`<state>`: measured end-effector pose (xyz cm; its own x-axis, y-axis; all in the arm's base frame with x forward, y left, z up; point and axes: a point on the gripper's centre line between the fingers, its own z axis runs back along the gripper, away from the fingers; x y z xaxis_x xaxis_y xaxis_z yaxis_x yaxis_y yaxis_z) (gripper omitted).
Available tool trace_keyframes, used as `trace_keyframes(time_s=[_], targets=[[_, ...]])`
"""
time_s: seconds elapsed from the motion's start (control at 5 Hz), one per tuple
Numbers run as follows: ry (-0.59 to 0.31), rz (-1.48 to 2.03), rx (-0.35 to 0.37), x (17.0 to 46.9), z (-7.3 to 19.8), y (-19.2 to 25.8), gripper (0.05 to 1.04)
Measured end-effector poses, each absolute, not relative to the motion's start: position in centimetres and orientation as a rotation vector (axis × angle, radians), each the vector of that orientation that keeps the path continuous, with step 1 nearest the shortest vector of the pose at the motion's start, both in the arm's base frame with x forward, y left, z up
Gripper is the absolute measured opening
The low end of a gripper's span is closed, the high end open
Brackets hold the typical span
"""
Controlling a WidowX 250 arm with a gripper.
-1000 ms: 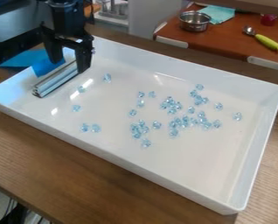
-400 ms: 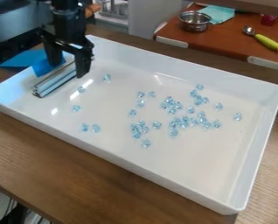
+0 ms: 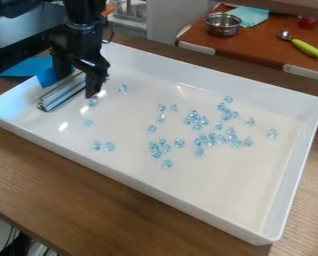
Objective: Sweep into pile
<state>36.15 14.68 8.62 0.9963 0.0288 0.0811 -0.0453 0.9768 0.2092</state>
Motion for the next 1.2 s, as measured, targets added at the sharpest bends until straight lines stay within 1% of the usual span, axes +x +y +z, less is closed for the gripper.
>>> trace_keyframes(time_s=[0.2,0.4,0.6,1.0,1.2], targets=[[-0.067,0.034,0.213,36.0,8.5,14.6,0.611],[-0.036,0.023,0.19,35.7,8.2,13.4,0.382],[-0.017,0.023,0.172,35.6,8.2,12.5,0.379],[-0.008,0.003,0.164,35.6,7.9,10.6,0.379],[-0.002,0.001,0.148,35.3,7.9,9.4,0.379]])
